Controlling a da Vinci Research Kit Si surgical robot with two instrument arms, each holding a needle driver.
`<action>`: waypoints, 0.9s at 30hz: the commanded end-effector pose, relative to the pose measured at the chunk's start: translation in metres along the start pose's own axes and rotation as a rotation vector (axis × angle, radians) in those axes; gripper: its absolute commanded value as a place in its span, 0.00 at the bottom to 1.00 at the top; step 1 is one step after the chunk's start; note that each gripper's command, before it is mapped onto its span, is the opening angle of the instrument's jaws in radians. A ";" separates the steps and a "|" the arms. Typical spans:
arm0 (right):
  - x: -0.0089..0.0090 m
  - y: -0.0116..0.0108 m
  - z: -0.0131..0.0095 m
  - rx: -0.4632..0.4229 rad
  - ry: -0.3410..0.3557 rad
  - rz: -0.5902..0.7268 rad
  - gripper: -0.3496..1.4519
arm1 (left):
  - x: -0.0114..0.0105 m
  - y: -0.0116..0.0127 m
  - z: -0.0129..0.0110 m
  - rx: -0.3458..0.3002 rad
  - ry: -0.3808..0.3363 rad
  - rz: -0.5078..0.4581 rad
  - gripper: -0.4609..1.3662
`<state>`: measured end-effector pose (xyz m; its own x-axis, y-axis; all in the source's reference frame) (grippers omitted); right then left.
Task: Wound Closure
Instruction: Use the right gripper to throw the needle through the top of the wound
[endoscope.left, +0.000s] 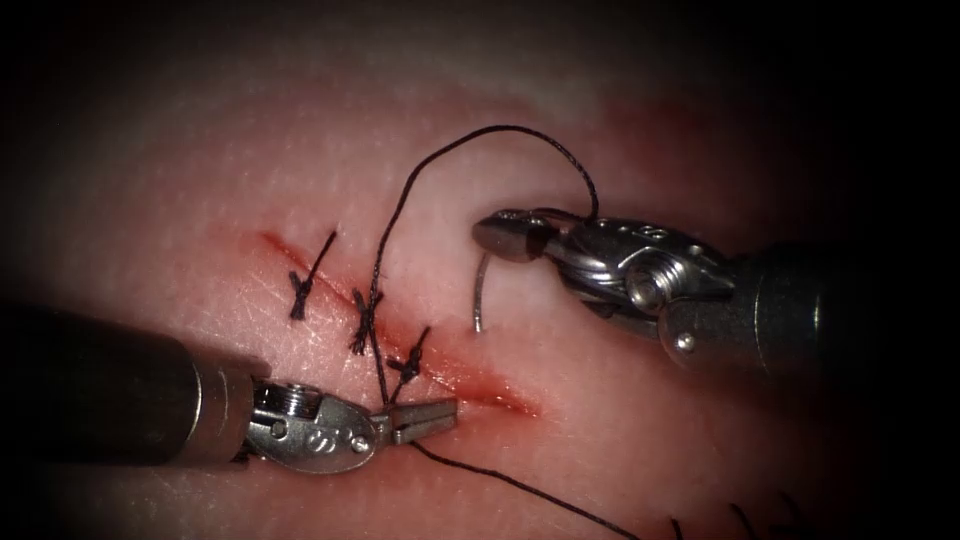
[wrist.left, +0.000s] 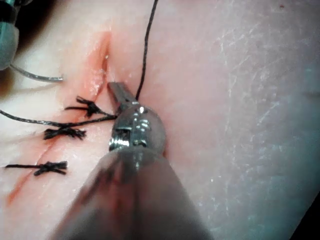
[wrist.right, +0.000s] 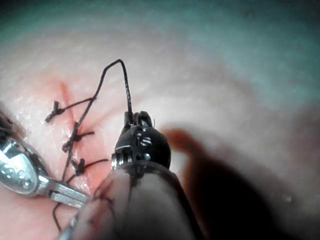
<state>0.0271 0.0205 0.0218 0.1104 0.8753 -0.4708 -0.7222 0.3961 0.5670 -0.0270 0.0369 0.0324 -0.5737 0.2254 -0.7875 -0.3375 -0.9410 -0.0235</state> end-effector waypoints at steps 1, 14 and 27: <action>-0.0003 0.0002 0.0000 0.035 0.004 0.000 0.45 | 0.0002 -0.0001 -0.0002 -0.008 -0.001 0.005 0.06; -0.0029 0.0060 0.0003 0.445 0.180 -0.188 0.77 | 0.0011 -0.0004 -0.0006 -0.006 0.001 0.013 0.06; -0.0023 0.0076 0.0016 0.632 0.388 -0.280 0.33 | 0.0012 -0.0003 -0.0007 -0.009 0.003 0.013 0.06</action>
<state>0.0224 0.0219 0.0283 -0.1018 0.6020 -0.7920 -0.1569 0.7764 0.6104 -0.0271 0.0373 0.0310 -0.5760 0.2129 -0.7893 -0.3302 -0.9438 -0.0136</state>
